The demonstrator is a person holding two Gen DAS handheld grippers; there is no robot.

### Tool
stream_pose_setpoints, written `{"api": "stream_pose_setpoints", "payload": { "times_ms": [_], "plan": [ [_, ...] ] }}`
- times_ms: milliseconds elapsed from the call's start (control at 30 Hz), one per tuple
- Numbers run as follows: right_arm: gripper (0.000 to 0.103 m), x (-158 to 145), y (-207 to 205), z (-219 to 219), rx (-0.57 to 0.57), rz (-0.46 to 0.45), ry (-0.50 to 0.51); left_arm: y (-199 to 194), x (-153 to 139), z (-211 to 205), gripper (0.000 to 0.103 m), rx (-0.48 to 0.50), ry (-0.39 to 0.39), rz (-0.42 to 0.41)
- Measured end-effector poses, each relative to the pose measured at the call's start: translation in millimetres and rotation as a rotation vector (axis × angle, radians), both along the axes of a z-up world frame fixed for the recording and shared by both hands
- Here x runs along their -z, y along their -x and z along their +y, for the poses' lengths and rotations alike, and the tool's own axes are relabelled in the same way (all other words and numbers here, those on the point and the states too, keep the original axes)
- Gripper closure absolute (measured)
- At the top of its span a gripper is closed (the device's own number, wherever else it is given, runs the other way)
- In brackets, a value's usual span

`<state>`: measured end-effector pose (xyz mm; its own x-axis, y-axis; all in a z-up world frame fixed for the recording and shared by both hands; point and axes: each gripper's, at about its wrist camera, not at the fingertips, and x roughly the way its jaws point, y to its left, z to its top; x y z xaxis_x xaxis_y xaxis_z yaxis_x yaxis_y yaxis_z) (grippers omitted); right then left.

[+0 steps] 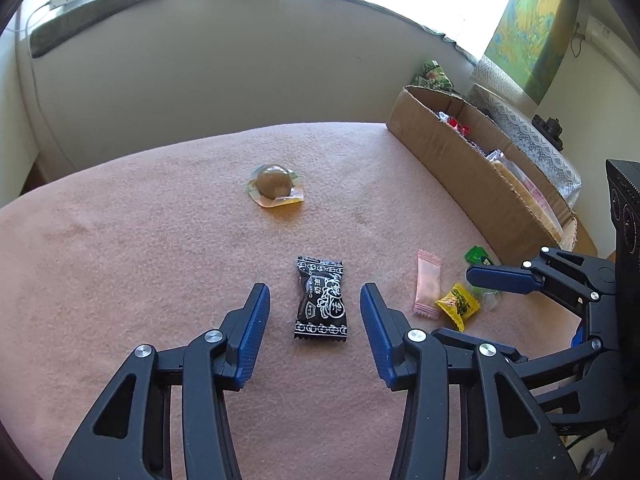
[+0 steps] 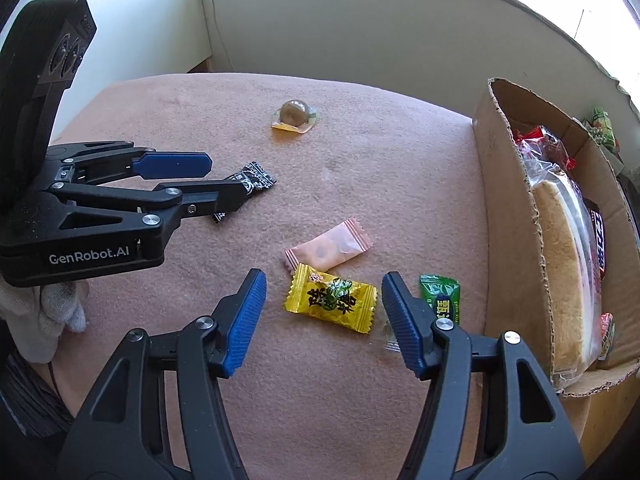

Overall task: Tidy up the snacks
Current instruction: 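Grasp the yellow candy with the right gripper while the left gripper grasps the black-wrapped candy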

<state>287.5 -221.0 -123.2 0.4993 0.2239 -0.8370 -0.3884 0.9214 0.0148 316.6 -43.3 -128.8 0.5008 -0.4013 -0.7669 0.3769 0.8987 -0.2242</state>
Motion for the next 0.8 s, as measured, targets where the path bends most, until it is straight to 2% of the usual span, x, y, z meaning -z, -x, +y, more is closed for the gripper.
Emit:
{"api": "stream_pose_setpoints", "payload": {
  "times_ms": [167, 267, 333, 433, 633, 700, 800],
  "plan": [
    [0.040, 9, -1, 5, -0.008, 0.029, 0.016, -1, 4, -1, 0.059, 0.003, -0.010, 0.007],
    [0.041, 9, 0, 3, -0.005, 0.025, 0.005, 0, 3, 0, 0.063, 0.005, -0.014, 0.006],
    [0.050, 8, 0, 0, 0.003, 0.027, -0.004, 0, 4, 0, 0.068, 0.004, -0.022, 0.000],
    [0.059, 7, 1, -3, 0.009, 0.026, -0.009, 1, 4, 0, 0.077, 0.008, -0.029, -0.006],
    [0.077, 5, 2, -6, 0.010, 0.021, -0.009, 0, 5, 3, 0.084, 0.002, -0.014, -0.005],
    [0.079, 4, 3, -4, 0.008, 0.015, 0.001, 1, 5, 4, 0.091, 0.001, -0.012, -0.006],
    [0.081, 4, 3, -6, 0.012, 0.016, -0.012, 2, 5, 2, 0.091, 0.014, -0.015, -0.009]
  ]
}}
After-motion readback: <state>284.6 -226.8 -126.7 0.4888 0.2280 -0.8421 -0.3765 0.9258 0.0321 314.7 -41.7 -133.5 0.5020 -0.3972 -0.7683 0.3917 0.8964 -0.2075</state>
